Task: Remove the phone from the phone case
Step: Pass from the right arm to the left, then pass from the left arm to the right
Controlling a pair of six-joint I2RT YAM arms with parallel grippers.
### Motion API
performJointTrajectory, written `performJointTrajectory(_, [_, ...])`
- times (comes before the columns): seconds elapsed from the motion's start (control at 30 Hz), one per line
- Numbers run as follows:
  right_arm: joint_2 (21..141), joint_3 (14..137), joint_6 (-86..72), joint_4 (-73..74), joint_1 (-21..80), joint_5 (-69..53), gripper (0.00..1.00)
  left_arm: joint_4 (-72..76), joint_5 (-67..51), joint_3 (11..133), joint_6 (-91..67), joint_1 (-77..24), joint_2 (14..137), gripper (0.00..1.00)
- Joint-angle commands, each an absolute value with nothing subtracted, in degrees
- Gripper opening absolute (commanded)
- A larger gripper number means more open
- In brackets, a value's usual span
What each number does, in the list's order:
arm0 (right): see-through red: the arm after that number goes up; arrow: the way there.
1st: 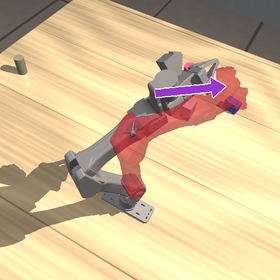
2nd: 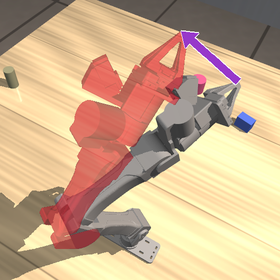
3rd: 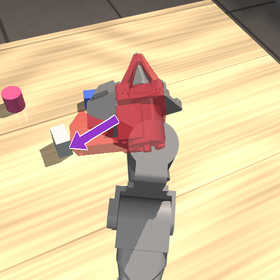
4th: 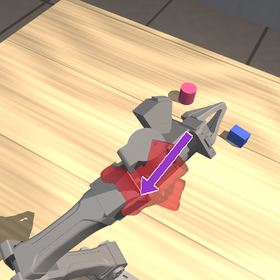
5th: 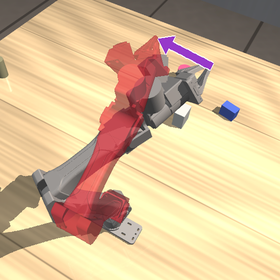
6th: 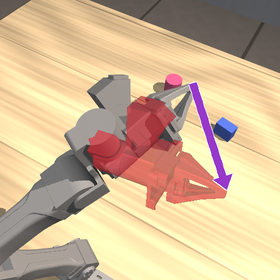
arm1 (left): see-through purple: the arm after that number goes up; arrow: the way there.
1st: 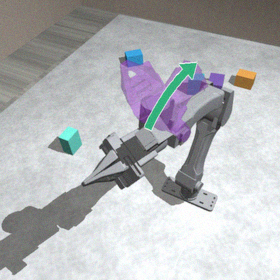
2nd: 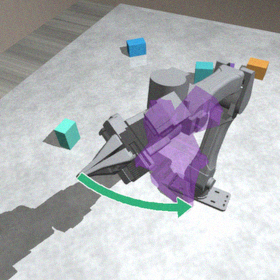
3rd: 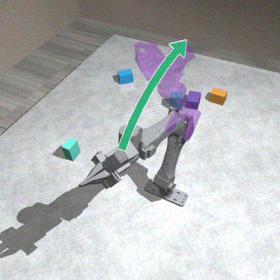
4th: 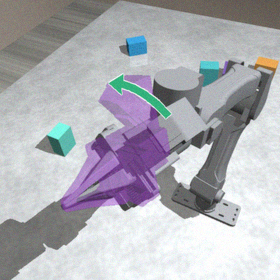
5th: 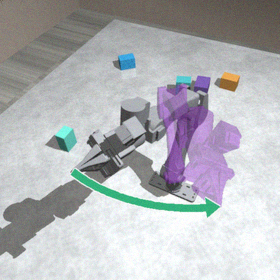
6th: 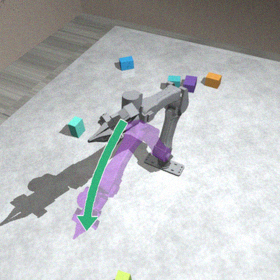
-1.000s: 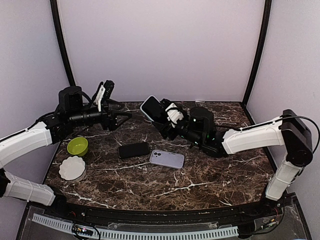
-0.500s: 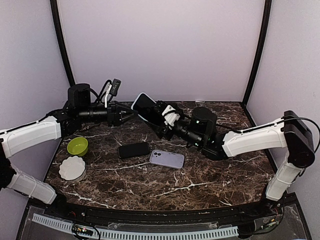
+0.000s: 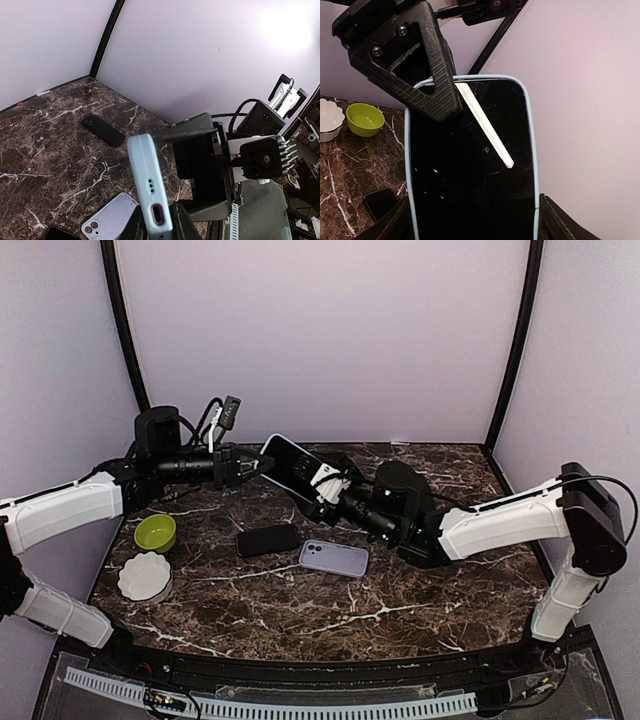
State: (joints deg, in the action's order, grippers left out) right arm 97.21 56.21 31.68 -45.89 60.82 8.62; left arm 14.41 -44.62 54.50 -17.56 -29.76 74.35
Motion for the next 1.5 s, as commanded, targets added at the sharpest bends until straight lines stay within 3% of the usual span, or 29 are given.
performJointTrajectory(0.0, [97.21,58.97,32.73,-53.81,61.75,10.45,0.09,14.91,-45.72,56.0,-16.5,-29.44,73.84,0.15])
performJointTrajectory(0.13, [97.49,58.96,33.02,-54.64,62.26,10.56,0.14,14.29,-46.03,56.59,-16.26,-29.44,74.49,0.04])
performJointTrajectory(0.3, [97.38,57.64,32.62,-57.0,62.53,12.3,0.74,13.04,-45.05,57.1,-13.86,-29.44,74.2,0.0])
performJointTrajectory(0.37, [96.14,55.9,32.34,-57.05,62.18,11.1,0.94,12.6,-43.57,56.91,-11.77,-29.44,73.38,0.0])
performJointTrajectory(0.4, [95.43,55.44,31.55,-55.98,61.74,10.36,0.98,12.5,-42.4,56.55,-11.03,-29.44,73.08,0.0])
performJointTrajectory(0.53, [91.23,56.81,26.01,-39.81,58.73,-0.34,0.99,11.88,-40.09,55.57,-6.13,-29.44,71.05,0.0])
performJointTrajectory(0.83, [83.86,54.2,21.36,-27.86,54.3,-14.23,0.99,11.88,-40.65,52.78,3.21,-29.44,66.42,0.0])
performJointTrajectory(1.47, [81.02,57.06,22.07,-12.41,51.39,-26.24,0.99,18.08,-47.98,44.84,13.03,-29.53,60.18,0.0])
